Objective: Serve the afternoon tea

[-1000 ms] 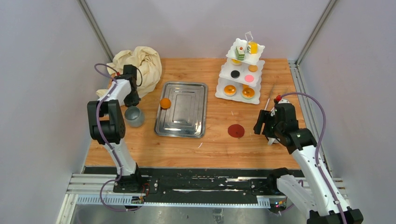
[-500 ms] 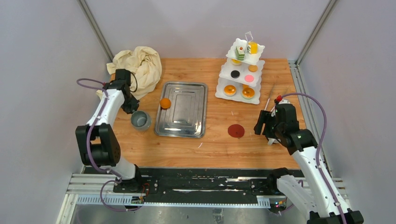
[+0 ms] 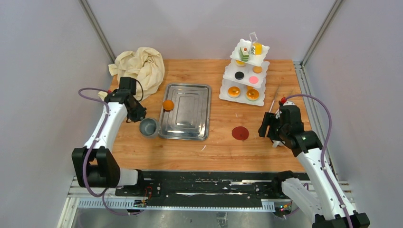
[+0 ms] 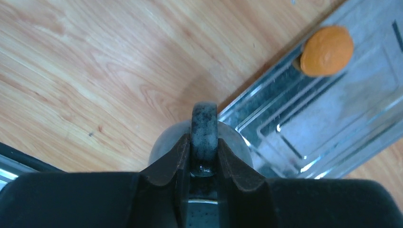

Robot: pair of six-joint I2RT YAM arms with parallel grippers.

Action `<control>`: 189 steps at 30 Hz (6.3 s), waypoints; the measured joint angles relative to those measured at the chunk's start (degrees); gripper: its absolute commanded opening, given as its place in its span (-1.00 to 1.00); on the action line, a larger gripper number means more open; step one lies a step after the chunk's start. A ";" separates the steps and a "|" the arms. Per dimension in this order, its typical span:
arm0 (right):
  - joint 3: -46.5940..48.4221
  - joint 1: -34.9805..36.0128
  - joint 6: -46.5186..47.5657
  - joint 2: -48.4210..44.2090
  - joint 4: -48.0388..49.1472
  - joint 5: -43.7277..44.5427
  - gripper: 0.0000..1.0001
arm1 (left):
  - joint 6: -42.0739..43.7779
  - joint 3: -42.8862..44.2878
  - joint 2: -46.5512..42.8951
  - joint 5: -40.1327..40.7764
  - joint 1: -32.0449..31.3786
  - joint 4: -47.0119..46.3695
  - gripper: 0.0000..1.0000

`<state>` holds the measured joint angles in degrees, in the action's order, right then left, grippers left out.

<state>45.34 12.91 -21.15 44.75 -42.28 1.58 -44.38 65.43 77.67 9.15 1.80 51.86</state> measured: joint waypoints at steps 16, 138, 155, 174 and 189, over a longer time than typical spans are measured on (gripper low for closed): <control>0.00 0.00 -0.02 0.74 0.00 -0.02 0.40 | -12.55 -2.36 -2.58 -2.08 -27.02 0.59 -1.00; 27.67 51.10 -1.66 52.24 -0.87 -9.79 0.35 | 9.79 -7.37 -29.79 8.46 -33.83 -9.29 0.64; 12.28 55.10 -22.18 34.86 -2.43 11.72 0.46 | 8.72 -8.26 -28.81 8.44 -33.75 -9.55 0.64; 13.16 55.10 -26.71 44.87 3.13 16.92 -0.99 | 7.72 -10.12 -28.61 7.52 -33.05 -10.23 0.64; 7.91 38.07 -18.73 29.40 -0.74 25.55 -0.99 | 7.72 -10.12 -27.12 6.32 -32.39 -11.69 0.63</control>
<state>53.25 50.98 -39.88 74.15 -43.03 27.14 -36.67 55.31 50.54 15.46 -30.59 40.16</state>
